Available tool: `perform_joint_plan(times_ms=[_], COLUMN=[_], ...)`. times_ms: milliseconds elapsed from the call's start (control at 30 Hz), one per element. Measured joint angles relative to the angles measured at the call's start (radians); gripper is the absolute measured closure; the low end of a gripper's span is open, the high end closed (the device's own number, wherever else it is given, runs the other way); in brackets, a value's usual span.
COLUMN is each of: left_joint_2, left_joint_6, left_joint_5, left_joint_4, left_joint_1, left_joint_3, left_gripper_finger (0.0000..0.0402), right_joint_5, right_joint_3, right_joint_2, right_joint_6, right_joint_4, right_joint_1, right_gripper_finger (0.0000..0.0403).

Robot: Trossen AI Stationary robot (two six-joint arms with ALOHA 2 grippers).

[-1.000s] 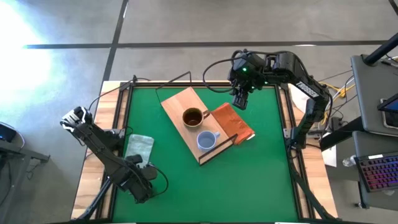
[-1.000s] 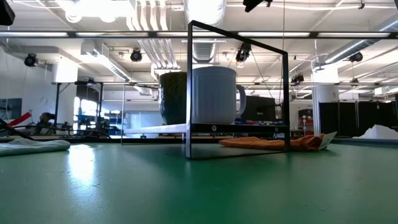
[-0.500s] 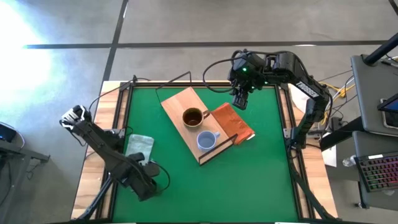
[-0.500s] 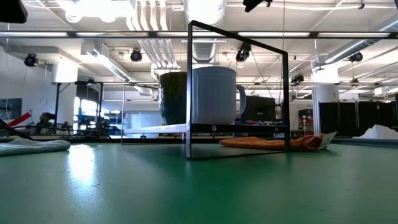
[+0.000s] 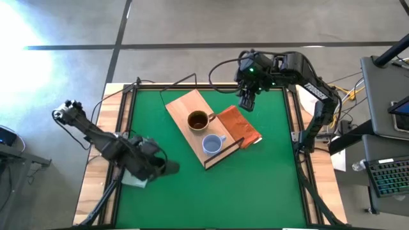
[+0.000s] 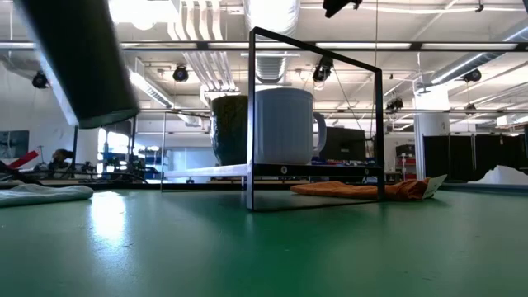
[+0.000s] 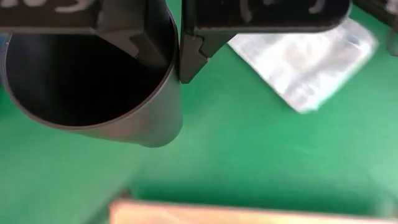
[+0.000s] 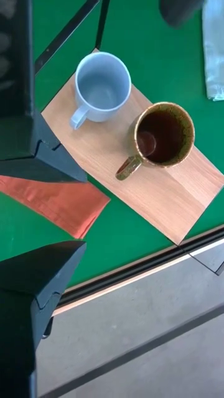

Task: Stack small to large cups/mugs on shelf
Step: Put the black cup on the shelf

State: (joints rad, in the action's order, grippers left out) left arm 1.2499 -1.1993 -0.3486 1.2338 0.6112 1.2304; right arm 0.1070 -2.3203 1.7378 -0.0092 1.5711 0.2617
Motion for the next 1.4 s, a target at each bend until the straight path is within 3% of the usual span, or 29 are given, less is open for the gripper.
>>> perform_joint_plan(times_ms=[200,367,467,667,833,1100,1400], left_joint_2=[-0.047,-0.053,-0.046,-0.014,-0.014,0.055,0.221], left_joint_6=[0.043,0.201,0.311,0.496,0.561,0.694,0.897], left_joint_5=[-0.103,-0.12,-0.091,0.005,-0.003,-0.031,0.144], left_joint_4=[0.026,-0.048,-0.108,0.034,0.1,0.068,0.058], left_joint_1=[-0.146,-0.317,-0.426,-0.57,-0.638,-0.881,-1.096], left_joint_3=[0.0,0.0,0.002,0.079,0.14,0.26,0.393], left_gripper_finger=[0.0402,0.0402,0.0402,0.0401,0.0401,0.0401,0.0401], right_joint_5=[0.0,0.0,0.0,-0.001,-0.001,-0.001,-0.001], right_joint_3=[0.003,0.023,0.038,0.064,0.066,0.066,0.095], right_joint_2=[0.0,0.0,0.0,-0.001,-0.003,-0.003,-0.003], right_joint_6=[-0.016,-0.016,-0.014,-0.001,0.008,0.013,0.117], right_joint_4=[-0.001,-0.001,0.0,0.0,0.0,-0.012,-0.038], right_joint_1=[0.018,0.043,0.052,0.051,0.051,0.051,0.051], right_gripper_finger=[0.0248,0.0248,0.0248,0.0248,0.0248,0.0248,0.0248])
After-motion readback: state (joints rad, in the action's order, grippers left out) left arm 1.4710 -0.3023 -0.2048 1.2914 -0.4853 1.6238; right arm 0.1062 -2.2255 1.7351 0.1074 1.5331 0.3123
